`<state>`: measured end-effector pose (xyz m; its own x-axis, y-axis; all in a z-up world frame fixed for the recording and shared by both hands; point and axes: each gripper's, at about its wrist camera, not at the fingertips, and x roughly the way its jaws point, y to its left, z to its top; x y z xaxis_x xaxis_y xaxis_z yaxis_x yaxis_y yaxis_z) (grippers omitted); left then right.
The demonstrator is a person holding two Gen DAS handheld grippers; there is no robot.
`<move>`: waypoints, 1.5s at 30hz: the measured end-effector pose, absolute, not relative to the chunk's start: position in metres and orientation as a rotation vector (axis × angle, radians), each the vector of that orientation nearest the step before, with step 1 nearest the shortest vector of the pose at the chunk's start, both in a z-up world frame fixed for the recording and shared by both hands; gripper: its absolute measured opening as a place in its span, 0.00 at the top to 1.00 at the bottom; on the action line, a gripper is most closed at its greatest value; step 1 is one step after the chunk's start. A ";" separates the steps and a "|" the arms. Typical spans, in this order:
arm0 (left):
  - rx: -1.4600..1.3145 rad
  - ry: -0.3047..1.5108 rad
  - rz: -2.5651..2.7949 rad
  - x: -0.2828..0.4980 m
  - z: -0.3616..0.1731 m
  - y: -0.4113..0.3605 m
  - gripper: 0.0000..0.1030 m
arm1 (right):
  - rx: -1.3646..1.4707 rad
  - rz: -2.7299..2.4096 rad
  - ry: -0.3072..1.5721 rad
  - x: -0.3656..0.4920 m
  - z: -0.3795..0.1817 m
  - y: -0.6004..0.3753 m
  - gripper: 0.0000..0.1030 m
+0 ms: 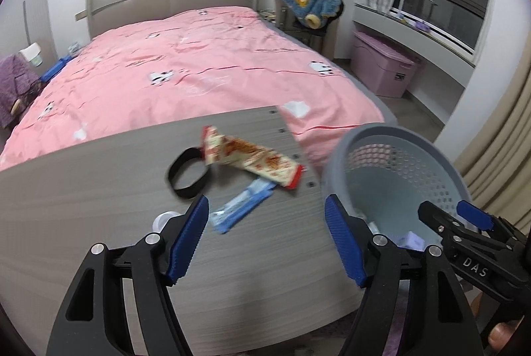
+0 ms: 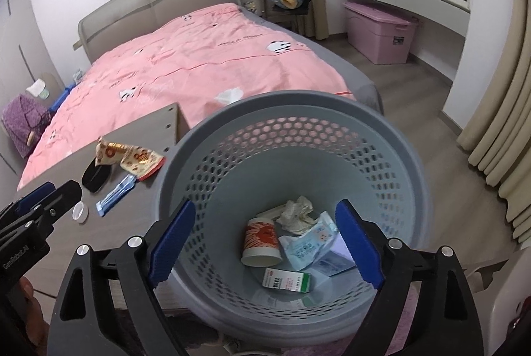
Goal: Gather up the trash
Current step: 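Move both open tools back over the table toward the snack wrapper, then grasp the red-and-cream snack wrapper with the right tool and lift it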
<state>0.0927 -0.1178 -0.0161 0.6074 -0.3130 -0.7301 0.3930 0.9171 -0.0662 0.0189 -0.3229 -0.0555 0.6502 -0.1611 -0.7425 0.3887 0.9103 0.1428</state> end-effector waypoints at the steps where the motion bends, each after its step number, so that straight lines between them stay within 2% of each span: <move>1: 0.099 0.827 -0.395 0.094 -0.019 -0.110 0.33 | 0.292 -0.312 0.808 0.022 -0.056 -0.317 0.18; 21: -0.051 0.886 -0.120 0.127 -0.046 0.000 0.33 | 0.165 -0.021 0.849 0.104 -0.052 -0.251 0.16; 36: -0.055 0.930 -0.072 0.140 -0.056 0.004 0.33 | -0.092 0.153 0.928 0.167 -0.061 -0.232 0.16; 45: -0.048 0.951 -0.058 0.151 -0.064 0.002 0.33 | -0.177 0.232 1.002 0.196 -0.077 -0.209 0.24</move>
<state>0.1510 0.0019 -0.0641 0.5793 -0.0706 -0.8121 0.0280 0.9974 -0.0667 0.1960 -0.2092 -0.0773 0.5174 0.1107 -0.8485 -0.2729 0.9612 -0.0410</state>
